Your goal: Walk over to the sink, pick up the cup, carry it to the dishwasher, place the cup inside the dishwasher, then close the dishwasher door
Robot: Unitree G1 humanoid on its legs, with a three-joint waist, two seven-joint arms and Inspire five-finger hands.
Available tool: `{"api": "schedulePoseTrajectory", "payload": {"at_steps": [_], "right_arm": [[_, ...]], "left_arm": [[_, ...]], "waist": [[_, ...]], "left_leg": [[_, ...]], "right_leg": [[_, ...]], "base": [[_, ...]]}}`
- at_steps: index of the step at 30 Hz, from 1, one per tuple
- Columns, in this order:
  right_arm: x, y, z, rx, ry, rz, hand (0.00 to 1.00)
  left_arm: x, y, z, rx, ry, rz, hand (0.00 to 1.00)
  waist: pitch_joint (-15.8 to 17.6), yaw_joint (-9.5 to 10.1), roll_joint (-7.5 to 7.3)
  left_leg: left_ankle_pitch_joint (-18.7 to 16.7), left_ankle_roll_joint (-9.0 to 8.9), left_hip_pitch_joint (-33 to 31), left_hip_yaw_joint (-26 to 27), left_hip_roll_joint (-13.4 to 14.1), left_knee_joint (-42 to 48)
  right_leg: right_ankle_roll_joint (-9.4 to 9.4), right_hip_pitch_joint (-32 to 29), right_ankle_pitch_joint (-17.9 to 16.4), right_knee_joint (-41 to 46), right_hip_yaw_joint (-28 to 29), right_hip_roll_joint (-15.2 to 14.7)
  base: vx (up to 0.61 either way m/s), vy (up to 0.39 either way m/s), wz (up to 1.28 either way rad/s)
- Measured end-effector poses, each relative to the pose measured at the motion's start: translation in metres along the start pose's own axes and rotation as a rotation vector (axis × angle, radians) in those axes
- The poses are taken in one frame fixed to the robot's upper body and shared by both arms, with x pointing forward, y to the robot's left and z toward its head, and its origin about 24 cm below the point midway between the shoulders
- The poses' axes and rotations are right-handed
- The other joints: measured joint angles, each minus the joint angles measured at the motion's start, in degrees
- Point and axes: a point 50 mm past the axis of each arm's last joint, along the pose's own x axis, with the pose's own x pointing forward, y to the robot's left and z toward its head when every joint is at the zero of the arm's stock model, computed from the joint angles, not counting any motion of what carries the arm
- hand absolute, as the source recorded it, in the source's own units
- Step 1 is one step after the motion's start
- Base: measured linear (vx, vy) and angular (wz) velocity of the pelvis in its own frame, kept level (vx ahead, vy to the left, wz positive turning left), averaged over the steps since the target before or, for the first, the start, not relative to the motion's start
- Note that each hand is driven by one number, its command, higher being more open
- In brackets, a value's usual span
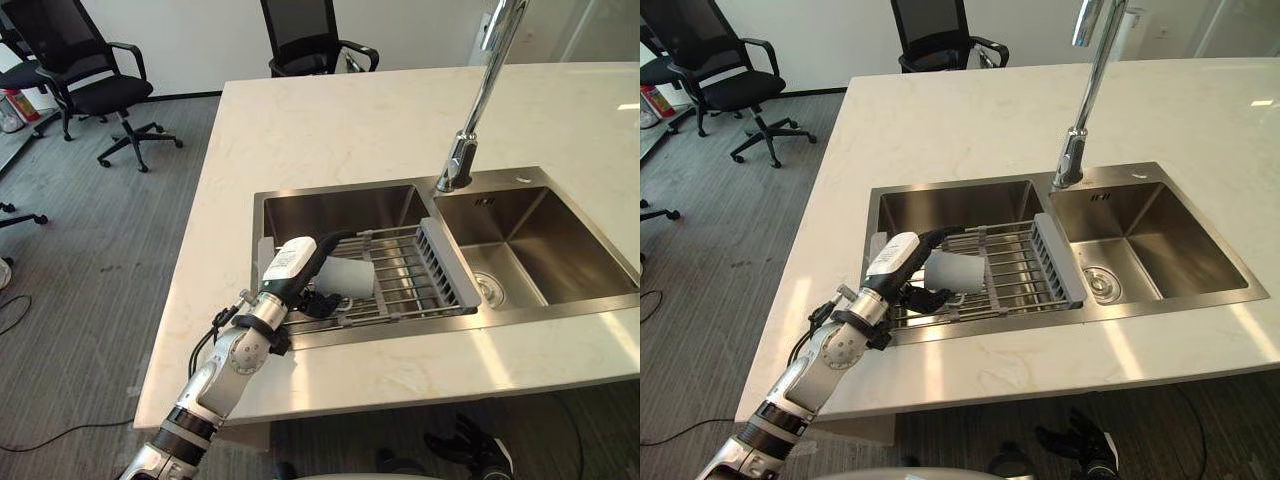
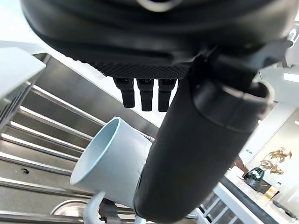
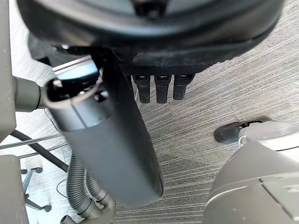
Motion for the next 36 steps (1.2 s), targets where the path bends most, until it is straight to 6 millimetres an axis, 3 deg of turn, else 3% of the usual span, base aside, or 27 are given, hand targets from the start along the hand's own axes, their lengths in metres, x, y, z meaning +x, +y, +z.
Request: {"api": "schedulePoseTrajectory", "payload": {"at_steps": [6, 10, 11, 19, 27, 32, 36], "right_arm": [[0.000, 0.000, 0.000, 0.000, 0.001, 0.002, 0.90], [0.000, 0.001, 0.001, 0.000, -0.004, 0.005, 0.90], [0.001, 0.001, 0.004, 0.000, -0.015, 0.008, 0.90], [0.003, 0.003, 0.010, -0.001, -0.032, 0.010, 0.90], [0.003, 0.003, 0.011, 0.000, -0.037, 0.011, 0.90], [0.000, -0.001, 0.005, 0.010, -0.021, -0.004, 0.90], [-0.002, -0.006, 0.000, 0.039, -0.013, -0.023, 0.90]], "left_arm": [[0.001, -0.011, -0.014, 0.072, 0.061, -0.075, 0.90], [0.012, -0.008, -0.010, 0.126, 0.029, -0.098, 0.90], [0.017, -0.004, -0.007, 0.165, 0.007, -0.109, 0.30], [0.031, 0.013, -0.005, 0.260, -0.028, -0.124, 0.30], [0.031, 0.014, -0.004, 0.193, -0.030, -0.122, 0.30], [0.022, 0.008, 0.016, 0.011, -0.080, -0.066, 0.30], [0.014, 0.012, 0.043, -0.285, -0.155, 0.079, 0.30]], "waist": [[0.03, -0.88, -0.02], [0.29, -1.23, 0.04], [0.89, -1.44, 0.09], [1.62, -3.03, 0.86], [2.12, -3.93, 1.79], [2.12, -2.82, 1.78], [2.12, -1.43, 1.74]], "left_leg": [[-0.36, -0.28, -0.32, 1.43, 0.20, 0.02], [-0.47, -0.40, -0.59, 1.52, 0.23, 0.26], [-0.48, -0.42, -0.61, 1.58, 0.27, 0.26], [-0.59, -0.57, -1.12, 2.01, 0.34, 0.27], [-0.58, -0.56, -1.11, 1.92, 0.35, 0.27], [-0.58, -0.56, -1.10, 1.56, 0.38, 0.26], [-0.58, -0.55, -0.44, 1.47, 0.40, 0.00]], "right_leg": [[-0.03, -1.10, 0.03, 0.02, 1.24, 0.26], [-0.03, -1.37, 0.05, 0.01, 1.27, 0.31], [-0.03, -1.42, 0.05, 0.00, 1.29, 0.35], [-0.04, -2.17, 0.05, 0.00, 1.58, 0.52], [-0.04, -1.99, 0.05, 0.08, 1.57, 0.54], [-0.02, -1.76, 0.04, 0.20, 1.43, 0.46], [0.02, -1.16, -0.02, 0.61, 1.73, 0.50]], "base": [[-0.01, 0.000, -0.10], [0.00, -0.002, -0.01], [0.00, 0.000, 0.00], [0.00, -0.004, -0.01], [0.00, 0.000, 0.00], [0.00, -0.002, 0.03], [0.00, 0.000, -0.01]]}}
